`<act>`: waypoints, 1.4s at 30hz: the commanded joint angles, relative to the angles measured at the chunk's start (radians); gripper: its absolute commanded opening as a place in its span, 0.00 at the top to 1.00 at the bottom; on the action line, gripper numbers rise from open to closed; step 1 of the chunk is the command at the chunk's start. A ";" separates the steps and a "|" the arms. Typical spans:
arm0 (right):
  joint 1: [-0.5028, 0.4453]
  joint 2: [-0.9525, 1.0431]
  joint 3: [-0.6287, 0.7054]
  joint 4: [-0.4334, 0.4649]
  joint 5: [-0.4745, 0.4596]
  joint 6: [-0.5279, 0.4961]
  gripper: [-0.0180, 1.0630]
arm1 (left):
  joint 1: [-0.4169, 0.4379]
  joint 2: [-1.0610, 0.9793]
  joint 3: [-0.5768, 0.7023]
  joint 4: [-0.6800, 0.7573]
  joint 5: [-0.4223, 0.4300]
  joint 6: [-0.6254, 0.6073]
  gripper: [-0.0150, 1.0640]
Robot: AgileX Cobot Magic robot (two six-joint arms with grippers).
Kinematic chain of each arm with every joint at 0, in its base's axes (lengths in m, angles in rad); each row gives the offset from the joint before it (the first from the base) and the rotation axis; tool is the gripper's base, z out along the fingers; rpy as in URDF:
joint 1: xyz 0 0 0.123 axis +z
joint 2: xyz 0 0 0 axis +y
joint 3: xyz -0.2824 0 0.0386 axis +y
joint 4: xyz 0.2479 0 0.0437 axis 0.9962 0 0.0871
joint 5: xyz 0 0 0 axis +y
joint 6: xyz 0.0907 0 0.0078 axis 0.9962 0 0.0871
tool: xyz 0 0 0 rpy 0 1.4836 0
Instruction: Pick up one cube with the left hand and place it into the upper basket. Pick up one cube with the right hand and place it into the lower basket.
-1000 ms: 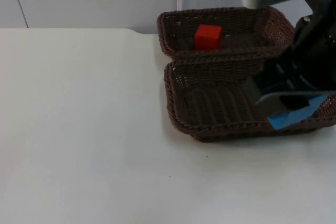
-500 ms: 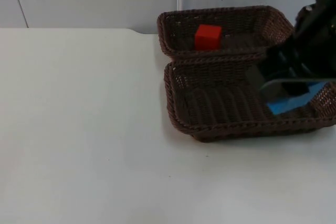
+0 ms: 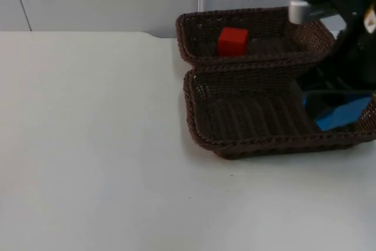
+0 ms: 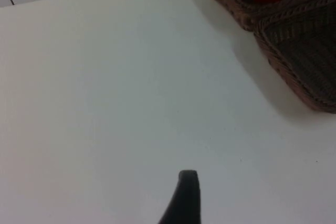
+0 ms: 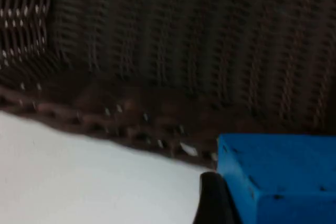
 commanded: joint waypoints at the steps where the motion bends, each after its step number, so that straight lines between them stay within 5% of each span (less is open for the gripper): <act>1: -0.005 0.037 -0.056 0.004 0.017 -0.018 0.99 | 0.004 -0.004 0.005 -0.012 -0.013 -0.003 0.30; 12: -0.005 0.192 -0.238 -0.006 0.031 -0.042 0.99 | 0.004 -0.004 0.005 -0.012 -0.013 -0.003 0.30; 22: -0.005 0.276 -0.253 -0.005 -0.153 -0.042 0.99 | 0.004 -0.004 0.005 -0.014 -0.013 -0.003 0.30; 33: -0.005 0.348 -0.253 -0.005 -0.234 -0.042 0.98 | 0.004 -0.004 0.005 -0.014 -0.013 -0.003 0.30; 37: -0.005 0.350 -0.253 -0.005 -0.244 -0.042 0.88 | 0.004 -0.004 0.005 -0.014 -0.013 -0.003 0.30; 40: -0.005 0.350 -0.253 -0.005 -0.247 -0.042 0.58 | 0.004 -0.004 0.005 -0.014 -0.013 -0.003 0.30; 42: -0.005 0.350 -0.253 -0.005 -0.249 -0.042 0.49 | 0.004 -0.004 0.005 -0.014 -0.013 -0.003 0.30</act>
